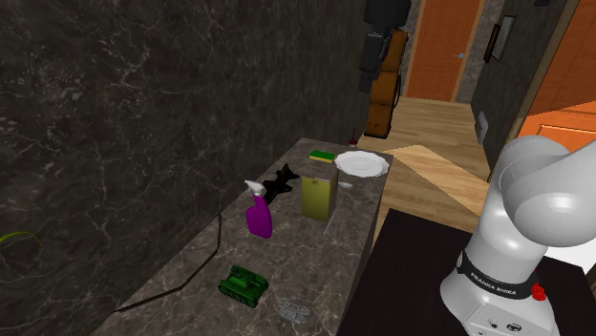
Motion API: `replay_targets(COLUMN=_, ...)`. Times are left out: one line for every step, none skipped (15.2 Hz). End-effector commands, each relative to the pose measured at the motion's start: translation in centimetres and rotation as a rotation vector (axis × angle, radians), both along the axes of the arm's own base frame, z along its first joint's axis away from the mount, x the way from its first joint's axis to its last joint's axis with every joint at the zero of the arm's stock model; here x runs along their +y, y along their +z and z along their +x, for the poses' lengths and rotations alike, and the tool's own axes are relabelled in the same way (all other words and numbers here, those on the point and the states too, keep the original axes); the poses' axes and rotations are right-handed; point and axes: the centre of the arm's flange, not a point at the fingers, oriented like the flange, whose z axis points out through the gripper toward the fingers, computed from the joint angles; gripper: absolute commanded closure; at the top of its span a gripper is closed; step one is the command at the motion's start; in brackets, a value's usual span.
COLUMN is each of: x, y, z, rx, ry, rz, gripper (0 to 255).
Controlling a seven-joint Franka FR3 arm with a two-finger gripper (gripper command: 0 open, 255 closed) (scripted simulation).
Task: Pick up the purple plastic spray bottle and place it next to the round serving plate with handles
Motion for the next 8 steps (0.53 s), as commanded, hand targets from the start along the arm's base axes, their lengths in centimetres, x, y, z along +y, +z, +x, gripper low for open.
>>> replay_targets(x=0.0, y=0.0, z=0.0, rx=0.0, ry=0.0, rz=0.0, gripper=0)
replay_targets(x=-0.1, y=-1.0, z=0.9, rx=0.0, ry=-0.001, rz=0.0, gripper=0)
replay_targets(x=-0.2, y=-1.9, z=1.8, rx=0.001, ry=-0.003, rz=0.001, gripper=0)
replay_targets(x=-0.3, y=-2.9, z=2.7, rx=0.001, ry=-0.004, rz=0.001, gripper=0)
replay_targets(x=-0.4, y=-3.9, z=3.6, rx=0.001, ry=-0.005, rz=0.002, gripper=0)
replay_targets(x=-0.5, y=-4.9, z=4.5, rx=0.002, ry=-0.007, rz=0.002, gripper=0)
replay_targets(x=-0.6, y=-5.8, z=5.4, rx=0.002, ry=-0.008, rz=0.003, gripper=0)
replay_targets(x=-0.7, y=-6.8, z=6.2, rx=0.002, ry=-0.009, rz=0.003, gripper=0)
